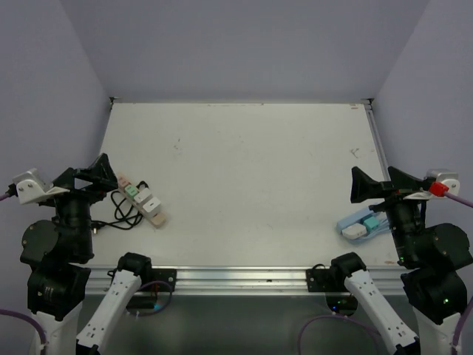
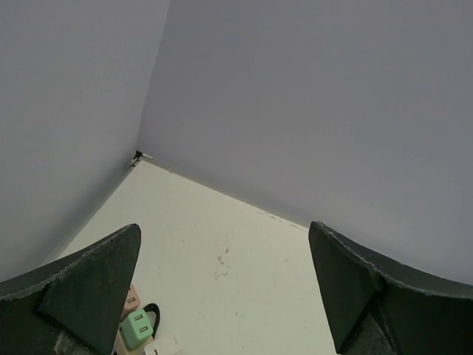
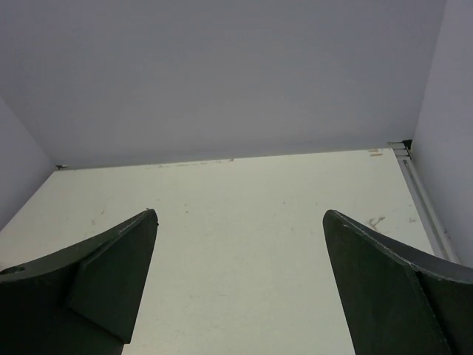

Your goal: Pull the plug off the socket

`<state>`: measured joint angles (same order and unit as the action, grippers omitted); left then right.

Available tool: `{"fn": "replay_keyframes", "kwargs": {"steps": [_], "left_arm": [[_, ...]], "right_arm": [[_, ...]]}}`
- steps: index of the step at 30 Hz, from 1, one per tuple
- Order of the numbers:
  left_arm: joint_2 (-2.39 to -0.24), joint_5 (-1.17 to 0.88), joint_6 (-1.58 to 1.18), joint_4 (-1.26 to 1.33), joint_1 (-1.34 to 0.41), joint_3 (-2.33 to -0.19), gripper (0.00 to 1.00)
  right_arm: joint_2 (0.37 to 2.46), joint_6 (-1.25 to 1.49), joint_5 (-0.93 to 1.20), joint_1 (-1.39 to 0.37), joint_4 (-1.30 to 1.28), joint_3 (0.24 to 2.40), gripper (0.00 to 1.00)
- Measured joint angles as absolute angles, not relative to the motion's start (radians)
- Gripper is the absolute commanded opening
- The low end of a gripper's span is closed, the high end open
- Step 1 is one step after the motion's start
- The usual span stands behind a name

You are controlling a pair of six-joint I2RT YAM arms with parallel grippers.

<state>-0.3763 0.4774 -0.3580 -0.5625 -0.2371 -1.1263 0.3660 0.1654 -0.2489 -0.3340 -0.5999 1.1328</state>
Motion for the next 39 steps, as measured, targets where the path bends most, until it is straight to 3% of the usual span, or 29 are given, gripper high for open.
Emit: {"fn": "replay_keyframes", "kwargs": {"steps": [22,39], "left_arm": [[-0.376,0.457,-0.366,-0.564,-0.237,-1.092,0.99],[-0.369,0.428,-0.403,-0.571,-0.237,-1.016,1.0]], "right_arm": [[0.427,0.363,-0.29,-0.334,-0.638,1.089,0.99],[0.757,0.848,-0.69,-0.333,-1.042,0.999,0.99]]}}
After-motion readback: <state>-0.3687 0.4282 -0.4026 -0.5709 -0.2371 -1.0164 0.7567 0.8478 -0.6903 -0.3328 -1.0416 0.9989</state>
